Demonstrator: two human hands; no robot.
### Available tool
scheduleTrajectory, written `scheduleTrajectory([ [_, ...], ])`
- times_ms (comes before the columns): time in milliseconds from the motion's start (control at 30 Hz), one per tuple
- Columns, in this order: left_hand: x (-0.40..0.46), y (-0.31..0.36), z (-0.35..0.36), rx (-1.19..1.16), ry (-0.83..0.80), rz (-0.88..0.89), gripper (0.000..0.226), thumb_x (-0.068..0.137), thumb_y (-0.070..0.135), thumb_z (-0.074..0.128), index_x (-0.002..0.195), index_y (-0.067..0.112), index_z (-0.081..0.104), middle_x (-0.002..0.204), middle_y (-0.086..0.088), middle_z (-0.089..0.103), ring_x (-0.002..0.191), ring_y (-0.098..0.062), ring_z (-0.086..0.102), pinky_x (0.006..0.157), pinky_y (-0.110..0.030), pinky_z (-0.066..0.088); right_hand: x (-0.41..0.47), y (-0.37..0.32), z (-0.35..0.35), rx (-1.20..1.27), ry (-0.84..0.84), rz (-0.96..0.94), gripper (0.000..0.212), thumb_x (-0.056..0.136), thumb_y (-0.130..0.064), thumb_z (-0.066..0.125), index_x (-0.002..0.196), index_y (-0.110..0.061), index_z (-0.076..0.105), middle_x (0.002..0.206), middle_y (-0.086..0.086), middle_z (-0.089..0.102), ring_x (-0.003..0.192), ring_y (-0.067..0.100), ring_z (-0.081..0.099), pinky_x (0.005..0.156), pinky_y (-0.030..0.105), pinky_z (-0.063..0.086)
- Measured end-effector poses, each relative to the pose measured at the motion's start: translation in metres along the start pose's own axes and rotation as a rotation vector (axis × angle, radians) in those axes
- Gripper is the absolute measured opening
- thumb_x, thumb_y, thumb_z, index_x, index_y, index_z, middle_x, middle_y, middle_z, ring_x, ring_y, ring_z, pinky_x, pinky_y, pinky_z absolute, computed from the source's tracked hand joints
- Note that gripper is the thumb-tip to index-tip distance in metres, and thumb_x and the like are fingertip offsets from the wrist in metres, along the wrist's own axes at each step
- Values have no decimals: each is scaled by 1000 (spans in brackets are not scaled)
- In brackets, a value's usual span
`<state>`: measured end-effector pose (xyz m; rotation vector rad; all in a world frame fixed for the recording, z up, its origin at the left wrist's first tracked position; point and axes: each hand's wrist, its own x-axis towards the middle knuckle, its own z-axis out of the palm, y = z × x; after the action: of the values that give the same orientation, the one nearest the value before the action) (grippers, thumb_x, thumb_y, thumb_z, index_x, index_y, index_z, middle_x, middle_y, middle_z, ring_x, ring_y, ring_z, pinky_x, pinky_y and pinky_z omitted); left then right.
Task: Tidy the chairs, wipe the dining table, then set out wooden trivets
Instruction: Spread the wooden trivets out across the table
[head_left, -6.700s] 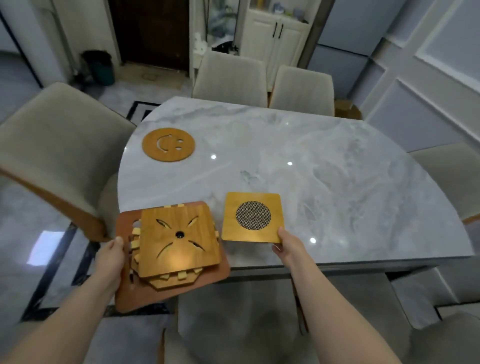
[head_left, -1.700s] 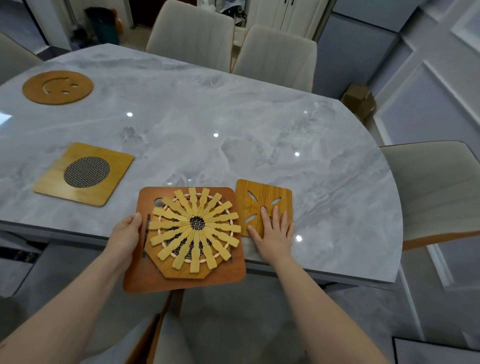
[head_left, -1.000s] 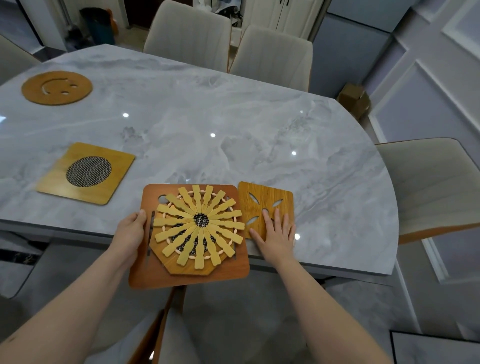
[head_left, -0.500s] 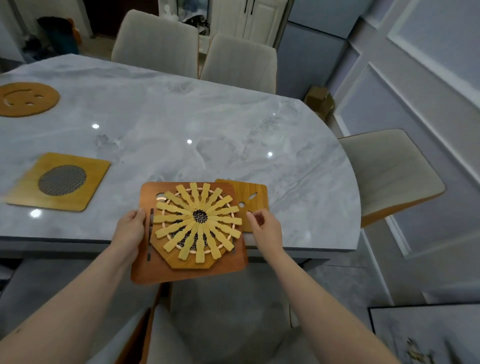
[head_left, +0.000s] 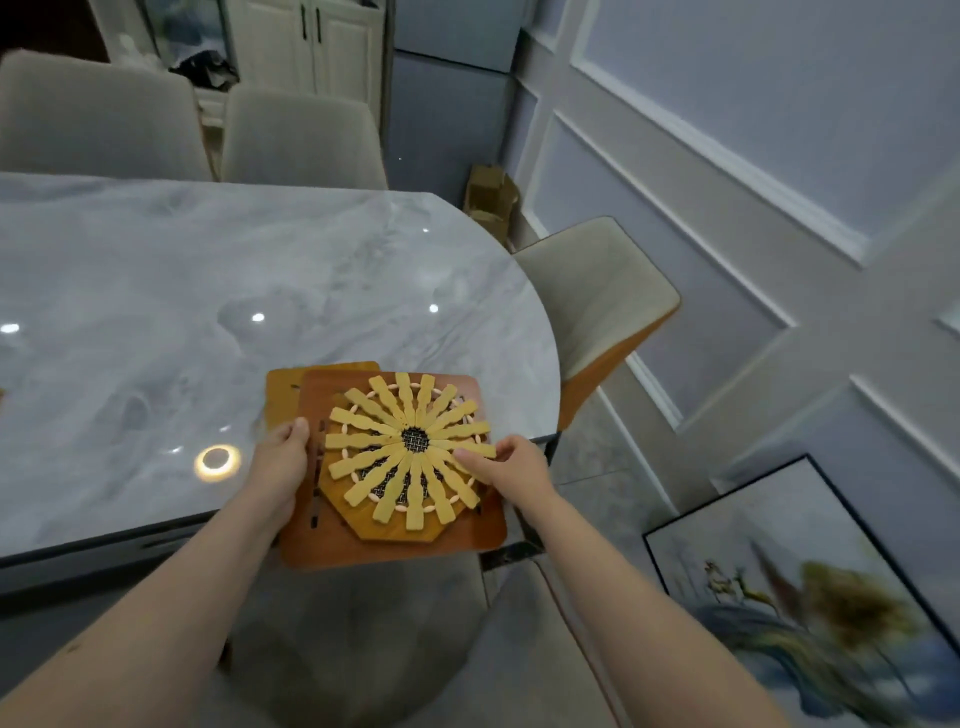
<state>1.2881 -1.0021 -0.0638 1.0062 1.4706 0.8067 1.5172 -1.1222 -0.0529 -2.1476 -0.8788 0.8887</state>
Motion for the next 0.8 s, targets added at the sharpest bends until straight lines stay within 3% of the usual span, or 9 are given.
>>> scheduleTrajectory([
  [67,-17,4,34,5,-38,-7,29,101,32,40,89,15,61,86,-3,62,78,-18,57,67,-30,43,2,17,-34,37,10,57,61,63,-58,80,94,-10,60,95,2,67,87,15,62,79,34,53],
  [167,-45,5,88,-10,-94,-29,34,102,34,38,80,21,60,80,-3,64,73,-20,59,62,-31,44,5,44,-87,160,15,88,45,66,-47,83,84,-13,59,94,4,69,85,16,63,69,29,50],
  [267,-77,0,148,-20,-133,-28,36,103,34,35,85,17,61,81,-7,66,74,-22,62,66,-34,48,6,75,-147,235,-5,129,35,71,-39,83,80,-16,58,86,-2,67,76,9,59,58,20,41],
  [433,-121,-2,239,-47,-155,-68,34,102,36,35,89,16,59,84,-5,64,78,-22,61,75,-38,48,3,119,-243,382,-9,201,25,75,-28,81,88,-17,63,86,-5,69,75,6,62,55,20,45],
  [667,-157,8,342,-58,-187,-52,34,103,36,34,81,22,56,81,-4,63,73,-17,59,56,-29,42,20,169,-350,571,69,268,24,82,-11,74,103,-3,65,94,10,70,77,17,66,63,24,54],
  [800,-153,15,371,-49,-188,-45,35,103,35,34,82,19,57,79,-4,63,72,-18,61,55,-29,42,38,183,-371,638,61,276,22,87,-6,67,108,1,64,84,9,67,70,17,63,50,20,53],
])
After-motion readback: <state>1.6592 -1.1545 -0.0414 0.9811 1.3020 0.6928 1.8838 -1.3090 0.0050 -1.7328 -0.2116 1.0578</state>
